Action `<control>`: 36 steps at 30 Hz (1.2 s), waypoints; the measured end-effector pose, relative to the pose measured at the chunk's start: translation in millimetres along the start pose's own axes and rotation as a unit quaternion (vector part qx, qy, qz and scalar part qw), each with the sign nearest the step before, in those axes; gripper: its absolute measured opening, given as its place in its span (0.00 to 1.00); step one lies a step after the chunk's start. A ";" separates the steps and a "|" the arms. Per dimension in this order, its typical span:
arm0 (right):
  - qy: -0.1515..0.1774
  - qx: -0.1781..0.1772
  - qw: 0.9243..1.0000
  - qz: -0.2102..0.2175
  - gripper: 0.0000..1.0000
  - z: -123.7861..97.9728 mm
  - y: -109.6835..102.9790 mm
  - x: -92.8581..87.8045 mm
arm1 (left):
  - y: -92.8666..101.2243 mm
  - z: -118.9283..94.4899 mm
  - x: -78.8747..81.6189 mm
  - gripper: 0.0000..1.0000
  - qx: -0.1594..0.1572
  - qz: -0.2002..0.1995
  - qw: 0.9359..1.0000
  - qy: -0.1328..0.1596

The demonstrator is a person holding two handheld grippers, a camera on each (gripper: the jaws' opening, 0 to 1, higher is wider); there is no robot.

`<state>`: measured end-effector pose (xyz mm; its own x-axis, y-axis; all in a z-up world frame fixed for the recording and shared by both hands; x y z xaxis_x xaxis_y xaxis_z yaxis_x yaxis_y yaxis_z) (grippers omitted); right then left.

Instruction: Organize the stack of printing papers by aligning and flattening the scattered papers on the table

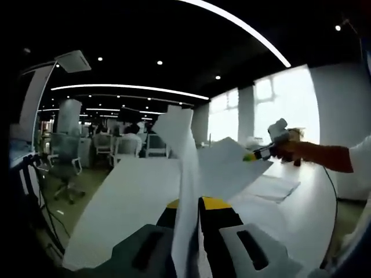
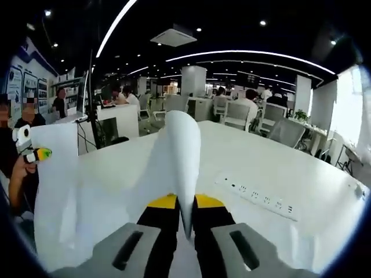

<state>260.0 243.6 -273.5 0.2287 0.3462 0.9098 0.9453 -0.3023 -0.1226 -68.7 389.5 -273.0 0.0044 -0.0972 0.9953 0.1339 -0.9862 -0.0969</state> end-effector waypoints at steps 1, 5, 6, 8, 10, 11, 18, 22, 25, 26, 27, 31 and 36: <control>0.004 -0.001 1.000 0.000 0.05 -2.7 0.1 1.7 | 0.4 0.2 0.1 0.06 0.000 0.000 1.000 0.000; 0.012 -0.004 1.000 0.004 0.05 -9.0 1.3 4.7 | 1.1 0.6 0.3 0.06 -0.001 0.000 1.000 0.001; 0.013 -0.004 1.000 0.004 0.05 -9.5 1.6 4.8 | 1.2 0.7 0.2 0.06 -0.001 0.000 1.000 0.000; 0.013 -0.006 1.000 0.005 0.04 -10.1 2.3 4.1 | 1.3 0.7 0.4 0.06 0.000 0.000 1.000 0.001; 0.011 -0.007 1.000 0.006 0.04 -11.0 2.8 2.8 | 1.7 0.6 0.8 0.06 -0.001 0.000 1.000 0.001; 0.011 -0.007 1.000 0.007 0.04 -11.5 2.9 2.3 | 1.8 0.5 0.7 0.06 0.000 0.000 1.000 0.001; 0.014 -0.011 1.000 0.012 0.03 -17.2 5.4 0.2 | 0.5 -1.4 0.2 0.06 0.002 0.000 1.000 0.000; 0.016 -0.014 1.000 0.017 0.02 -21.2 6.2 -0.4 | -0.6 -2.3 0.3 0.06 0.004 -0.001 1.000 0.001; 0.013 -0.017 1.000 0.018 0.02 -24.1 8.2 -1.6 | -0.2 -2.7 0.5 0.06 0.004 -0.002 1.000 0.001; 0.013 -0.016 1.000 0.020 0.01 -25.7 8.6 -1.8 | 0.1 -2.8 0.7 0.06 0.004 -0.003 1.000 0.002; 0.013 -0.016 1.000 0.021 0.01 -26.5 8.6 -1.8 | 0.4 -2.9 0.9 0.06 0.004 -0.003 1.000 0.002; 0.018 -0.016 0.999 0.028 0.00 -32.9 5.0 -2.1 | 5.0 -3.9 2.1 0.06 0.001 0.000 1.000 0.001; 0.022 -0.019 0.999 0.034 0.00 -42.6 3.8 -6.9 | 10.5 -7.9 3.2 0.06 0.000 0.000 1.000 -0.001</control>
<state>252.1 202.2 -263.4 0.2812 0.2842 0.9166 0.9182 -0.3575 -0.1708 -75.1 377.8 -270.9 0.0056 -0.0976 0.9952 0.1335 -0.9862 -0.0974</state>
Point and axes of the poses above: the point that each gripper's makers call its tool centre point, and the gripper's own axes: z roughly forward along the fingers, y roughly to its right, x roughly out of its top, the point moved 1 cm from there along -z, roughly backward along the fingers, and after that the axes turned 10 degrees about z, right-handed, at the moved point
